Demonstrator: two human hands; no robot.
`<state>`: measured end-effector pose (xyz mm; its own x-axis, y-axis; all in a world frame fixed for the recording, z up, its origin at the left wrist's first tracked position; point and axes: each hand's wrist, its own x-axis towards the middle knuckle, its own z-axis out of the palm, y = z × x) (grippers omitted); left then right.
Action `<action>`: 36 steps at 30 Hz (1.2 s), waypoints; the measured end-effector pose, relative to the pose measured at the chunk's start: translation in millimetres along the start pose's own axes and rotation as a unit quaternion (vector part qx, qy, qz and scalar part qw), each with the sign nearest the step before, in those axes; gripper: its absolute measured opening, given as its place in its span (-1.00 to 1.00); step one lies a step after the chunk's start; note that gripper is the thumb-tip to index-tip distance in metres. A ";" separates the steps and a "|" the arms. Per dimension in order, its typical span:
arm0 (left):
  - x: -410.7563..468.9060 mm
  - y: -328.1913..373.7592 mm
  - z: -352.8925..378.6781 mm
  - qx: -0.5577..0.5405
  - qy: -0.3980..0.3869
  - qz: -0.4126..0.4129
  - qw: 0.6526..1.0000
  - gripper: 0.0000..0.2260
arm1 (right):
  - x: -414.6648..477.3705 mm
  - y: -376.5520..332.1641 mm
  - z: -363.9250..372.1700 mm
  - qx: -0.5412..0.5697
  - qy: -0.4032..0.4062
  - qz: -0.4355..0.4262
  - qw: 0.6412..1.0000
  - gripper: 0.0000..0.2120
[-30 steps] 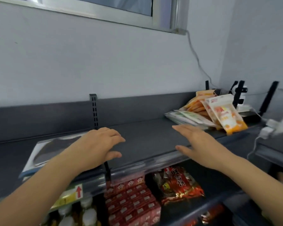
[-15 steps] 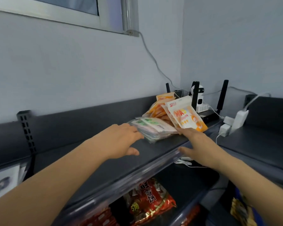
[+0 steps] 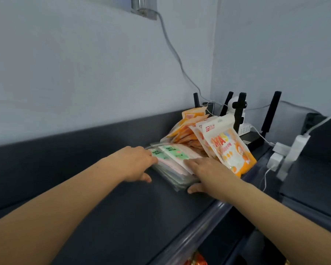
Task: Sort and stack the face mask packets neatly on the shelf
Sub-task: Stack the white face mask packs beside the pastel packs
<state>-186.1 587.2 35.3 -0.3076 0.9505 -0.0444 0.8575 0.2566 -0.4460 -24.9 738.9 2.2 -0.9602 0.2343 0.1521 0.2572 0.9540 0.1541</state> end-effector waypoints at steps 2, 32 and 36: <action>6.6 -8.2 8.3 -0.003 -0.007 -0.003 1.000 -0.48 | 9.2 1.4 5.9 0.006 -0.006 0.004 1.000 -0.44; 61.9 101.7 -6.8 -0.824 0.116 -0.367 0.416 -0.29 | 14.0 35.8 38.3 0.147 0.198 0.074 0.966 -0.81; 65.1 120.1 -7.0 -0.810 0.164 -0.403 0.394 -0.20 | 7.3 38.4 36.4 0.123 0.193 0.041 0.973 -0.81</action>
<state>-100.2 681.1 -14.9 -0.9070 0.3493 -0.2352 -0.2433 0.0213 0.9697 -26.0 784.1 -26.3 -0.8133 0.2692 0.5158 0.2518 0.9621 -0.1051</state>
